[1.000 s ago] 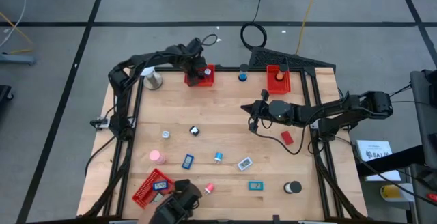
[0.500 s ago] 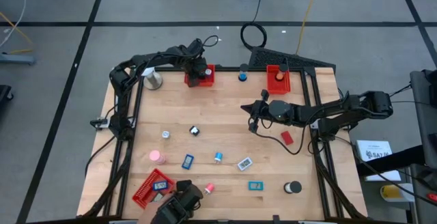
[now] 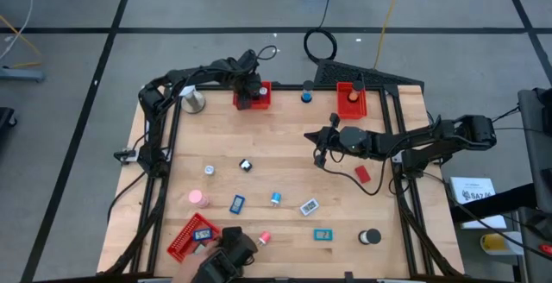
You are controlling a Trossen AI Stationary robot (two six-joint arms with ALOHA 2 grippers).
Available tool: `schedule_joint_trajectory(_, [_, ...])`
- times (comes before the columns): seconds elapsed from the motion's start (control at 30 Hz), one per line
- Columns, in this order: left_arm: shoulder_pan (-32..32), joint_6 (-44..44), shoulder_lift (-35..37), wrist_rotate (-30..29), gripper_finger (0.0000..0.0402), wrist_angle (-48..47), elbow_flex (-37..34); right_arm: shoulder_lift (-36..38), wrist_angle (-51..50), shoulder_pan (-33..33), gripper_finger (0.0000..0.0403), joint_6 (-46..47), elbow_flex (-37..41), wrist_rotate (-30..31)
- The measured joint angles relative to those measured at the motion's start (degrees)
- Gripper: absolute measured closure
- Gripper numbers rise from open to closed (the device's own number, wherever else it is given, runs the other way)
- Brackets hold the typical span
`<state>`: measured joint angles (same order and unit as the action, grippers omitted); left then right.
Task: Pick & Place Office items
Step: Put the white charger adapter into the top left red basket, then put the blue hourglass into the top right red basket
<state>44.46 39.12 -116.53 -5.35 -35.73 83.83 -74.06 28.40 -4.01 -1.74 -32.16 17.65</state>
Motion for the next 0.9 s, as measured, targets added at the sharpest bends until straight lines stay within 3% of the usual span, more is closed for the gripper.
schedule_joint_trajectory(0.3, [-1.10,0.80,1.87,-2.86,0.0212,-0.10,0.00,0.00,0.00,0.00,0.0399,0.00,0.02,0.00])
schedule_joint_trajectory(0.53, [-2.42,-1.79,6.37,-9.79,0.0251,0.27,0.00,0.00,0.03,0.00,0.0399,-0.67,0.01,0.02])
schedule_joint_trajectory(0.6, [-2.63,-4.91,8.22,-7.80,0.0269,0.28,0.00,0.00,0.02,0.00,0.0399,-0.77,0.02,0.02])
schedule_joint_trajectory(0.77, [-1.71,-11.22,13.97,8.12,0.0329,4.47,-4.47,0.00,0.04,0.00,0.0399,-0.90,0.02,0.09])
schedule_joint_trajectory(0.9, [-2.66,-17.64,21.55,9.62,0.0382,16.31,-15.62,0.00,0.04,0.00,0.0399,-0.90,0.02,0.11])
